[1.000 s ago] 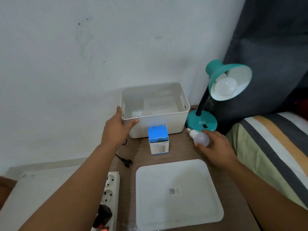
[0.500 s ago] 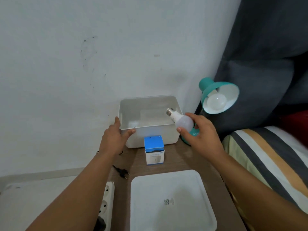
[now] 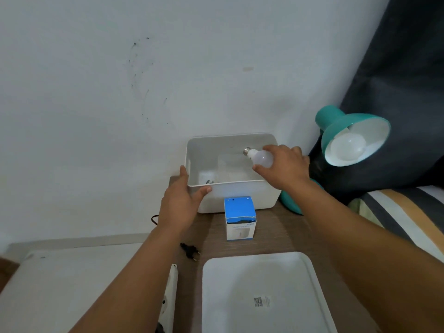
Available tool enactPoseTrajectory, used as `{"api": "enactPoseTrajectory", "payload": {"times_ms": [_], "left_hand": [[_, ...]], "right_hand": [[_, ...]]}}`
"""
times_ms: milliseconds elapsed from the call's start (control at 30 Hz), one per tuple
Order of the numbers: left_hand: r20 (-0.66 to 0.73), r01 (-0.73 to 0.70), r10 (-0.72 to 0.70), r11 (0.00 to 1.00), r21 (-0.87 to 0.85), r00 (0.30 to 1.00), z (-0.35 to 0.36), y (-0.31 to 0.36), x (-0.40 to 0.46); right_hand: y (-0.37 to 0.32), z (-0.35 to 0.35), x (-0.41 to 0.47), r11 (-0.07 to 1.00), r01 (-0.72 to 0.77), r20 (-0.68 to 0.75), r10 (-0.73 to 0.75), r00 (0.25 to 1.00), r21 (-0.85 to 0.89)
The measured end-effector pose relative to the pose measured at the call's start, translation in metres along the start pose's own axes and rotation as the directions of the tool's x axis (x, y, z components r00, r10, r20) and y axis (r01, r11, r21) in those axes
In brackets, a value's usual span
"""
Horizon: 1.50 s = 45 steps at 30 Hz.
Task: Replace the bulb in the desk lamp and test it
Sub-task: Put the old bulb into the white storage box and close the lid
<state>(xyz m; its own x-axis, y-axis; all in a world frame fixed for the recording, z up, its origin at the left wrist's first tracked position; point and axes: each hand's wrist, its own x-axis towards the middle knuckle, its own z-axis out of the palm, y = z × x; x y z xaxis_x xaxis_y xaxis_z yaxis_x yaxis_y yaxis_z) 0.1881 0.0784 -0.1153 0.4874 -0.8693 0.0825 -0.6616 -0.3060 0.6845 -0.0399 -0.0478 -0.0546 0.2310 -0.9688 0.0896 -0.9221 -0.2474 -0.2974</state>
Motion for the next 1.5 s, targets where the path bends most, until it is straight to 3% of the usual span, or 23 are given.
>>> {"api": "enactPoseTrajectory", "payload": {"times_ms": [633, 900, 1033, 1233, 1367, 1500], "left_hand": [[0.032, 0.041, -0.040, 0.998, -0.057, 0.999, -0.005, 0.004, -0.006], [0.122, 0.040, -0.047, 0.998, 0.056, 0.991, -0.019, 0.016, -0.007], [0.071, -0.009, 0.007, 1.000, 0.020, 0.997, -0.030, 0.023, -0.029], [-0.014, -0.149, 0.149, 0.989, -0.002, 0.989, -0.032, 0.021, -0.106], [0.165, -0.087, 0.088, 0.996, -0.010, 0.982, -0.015, 0.001, -0.161], [0.369, -0.028, 0.021, 1.000, 0.013, 0.929, 0.006, -0.021, -0.213]], "right_hand": [[0.005, 0.009, 0.011, 0.999, -0.031, 0.043, 0.031, 0.999, -0.008], [0.013, 0.004, -0.025, 0.990, 0.082, -0.155, -0.064, 0.986, 0.116], [0.027, 0.003, -0.065, 0.962, 0.184, -0.268, -0.126, 0.955, 0.202], [0.065, 0.017, -0.136, 0.927, 0.163, -0.097, -0.138, 0.986, 0.339], [0.096, 0.034, -0.192, 0.940, 0.076, 0.094, -0.114, 0.989, 0.333], [0.122, 0.053, -0.241, 0.951, -0.013, 0.314, -0.089, 0.945, 0.309]]}}
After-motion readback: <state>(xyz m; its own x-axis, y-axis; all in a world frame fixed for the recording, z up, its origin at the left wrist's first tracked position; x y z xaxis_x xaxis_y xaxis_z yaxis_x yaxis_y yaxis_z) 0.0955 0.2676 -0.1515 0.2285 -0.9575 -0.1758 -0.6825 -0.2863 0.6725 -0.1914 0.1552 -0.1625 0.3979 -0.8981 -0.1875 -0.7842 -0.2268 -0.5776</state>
